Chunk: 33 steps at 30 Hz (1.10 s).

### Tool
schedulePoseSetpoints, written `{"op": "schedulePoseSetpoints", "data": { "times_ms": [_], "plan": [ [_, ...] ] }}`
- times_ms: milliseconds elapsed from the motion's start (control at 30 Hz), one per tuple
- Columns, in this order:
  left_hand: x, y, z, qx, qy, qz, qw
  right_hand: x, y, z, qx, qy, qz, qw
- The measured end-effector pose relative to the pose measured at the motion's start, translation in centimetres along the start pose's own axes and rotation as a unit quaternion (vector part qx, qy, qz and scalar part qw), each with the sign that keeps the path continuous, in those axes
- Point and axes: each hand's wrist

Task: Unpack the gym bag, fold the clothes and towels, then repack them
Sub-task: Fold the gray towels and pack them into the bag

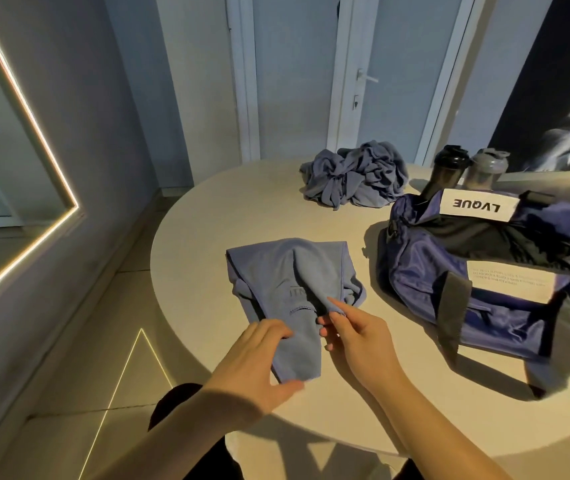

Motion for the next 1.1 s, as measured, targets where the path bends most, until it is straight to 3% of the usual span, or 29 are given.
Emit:
{"op": "schedulePoseSetpoints", "data": {
  "times_ms": [167, 300, 400, 567, 733, 800, 867, 933, 1100],
  "plan": [
    [-0.6, -1.3, -1.1, 0.004, -0.033, 0.085, 0.996, 0.0, -0.1, -0.1, -0.068, -0.004, 0.007, 0.998],
    [-1.1, -4.1, -2.5, 0.117, -0.15, 0.171, 0.967, -0.4, -0.6, -0.1, -0.054, -0.019, 0.026, 0.998],
    [-1.4, -5.6, -4.8, 0.126, -0.212, 0.226, 0.942, -0.4, -0.5, -0.7, -0.073, -0.005, 0.037, 0.997],
    [-1.0, -4.9, -7.4, 0.097, -0.229, 0.223, 0.942, 0.2, 0.4, -3.1, -0.003, -0.036, 0.039, 0.999],
    [-0.5, -3.6, -8.4, 0.11, -0.229, 0.218, 0.942, 0.9, 2.1, -2.9, 0.091, -0.035, -0.031, 0.995],
    [-0.4, -3.4, -8.3, 0.116, -0.225, 0.222, 0.942, 1.2, 2.2, -2.1, 0.227, -0.082, -0.09, 0.966],
    [-0.3, -3.3, -8.1, 0.123, -0.224, 0.23, 0.939, 1.2, 2.0, -1.6, 0.378, -0.14, -0.156, 0.902],
    [-0.3, -3.3, -8.1, 0.136, -0.229, 0.238, 0.934, 0.9, 1.7, -1.4, 0.45, -0.147, -0.178, 0.863],
    [-0.1, -3.2, -8.4, 0.158, -0.229, 0.247, 0.928, -0.5, 1.2, -0.7, 0.477, -0.14, -0.164, 0.852]
  ]
}}
Point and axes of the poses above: each hand's wrist, its own x-axis away from the middle knuckle, its own y-axis out of the palm, z = x × y, and after that the axes turned 7 degrees about -x, right-handed
